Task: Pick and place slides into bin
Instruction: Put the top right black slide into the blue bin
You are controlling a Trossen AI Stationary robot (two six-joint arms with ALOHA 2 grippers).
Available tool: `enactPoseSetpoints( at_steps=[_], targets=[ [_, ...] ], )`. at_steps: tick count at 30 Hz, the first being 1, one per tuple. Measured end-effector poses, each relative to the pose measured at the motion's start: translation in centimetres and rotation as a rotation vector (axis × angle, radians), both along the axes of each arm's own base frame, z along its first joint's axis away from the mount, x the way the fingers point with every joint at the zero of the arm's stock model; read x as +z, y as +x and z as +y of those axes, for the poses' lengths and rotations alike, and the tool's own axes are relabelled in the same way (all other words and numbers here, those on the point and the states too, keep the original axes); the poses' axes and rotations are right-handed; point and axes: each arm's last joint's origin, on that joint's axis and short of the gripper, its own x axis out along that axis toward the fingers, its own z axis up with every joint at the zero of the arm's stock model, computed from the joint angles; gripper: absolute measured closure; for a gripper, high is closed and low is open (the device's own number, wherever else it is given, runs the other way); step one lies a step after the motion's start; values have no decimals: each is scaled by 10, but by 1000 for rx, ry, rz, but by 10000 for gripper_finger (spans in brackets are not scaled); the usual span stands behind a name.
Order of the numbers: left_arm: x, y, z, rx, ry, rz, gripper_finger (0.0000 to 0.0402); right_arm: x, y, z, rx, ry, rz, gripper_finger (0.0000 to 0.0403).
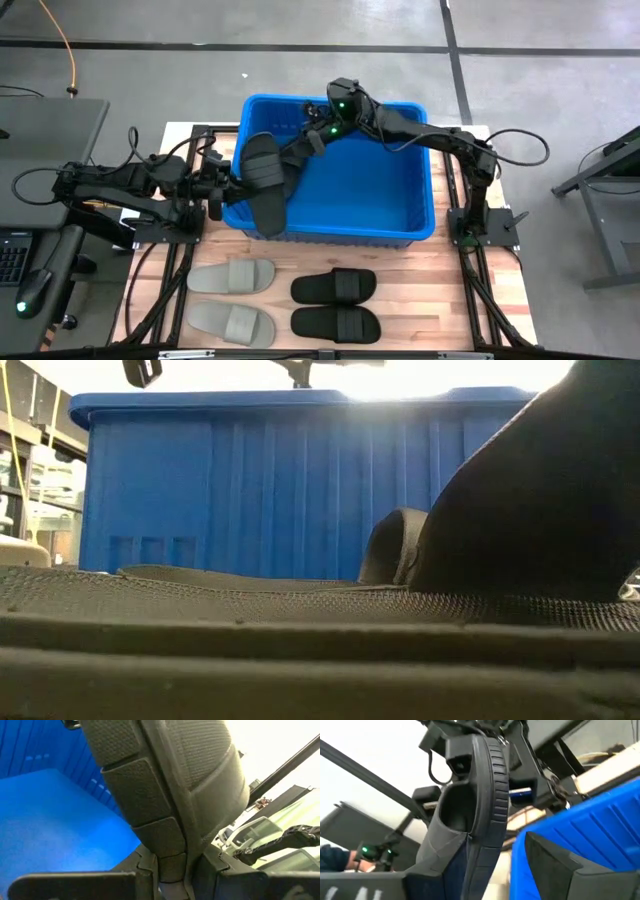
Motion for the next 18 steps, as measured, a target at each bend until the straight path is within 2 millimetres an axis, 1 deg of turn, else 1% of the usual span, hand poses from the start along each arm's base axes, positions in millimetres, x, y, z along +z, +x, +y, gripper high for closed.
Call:
enactPoseSetpoints(
  at_steps=[3,12,18],
  targets=[
    [-1,0,0,-9,0,6,340,6,0,-3,-23,1,-49,217],
    [-1,1,0,-13,-3,11,341,10,-3,-5,-6,13,-57,217],
    [-1,1,0,0,-6,10,341,10,0,3,-40,28,-50,217]
  ],
)
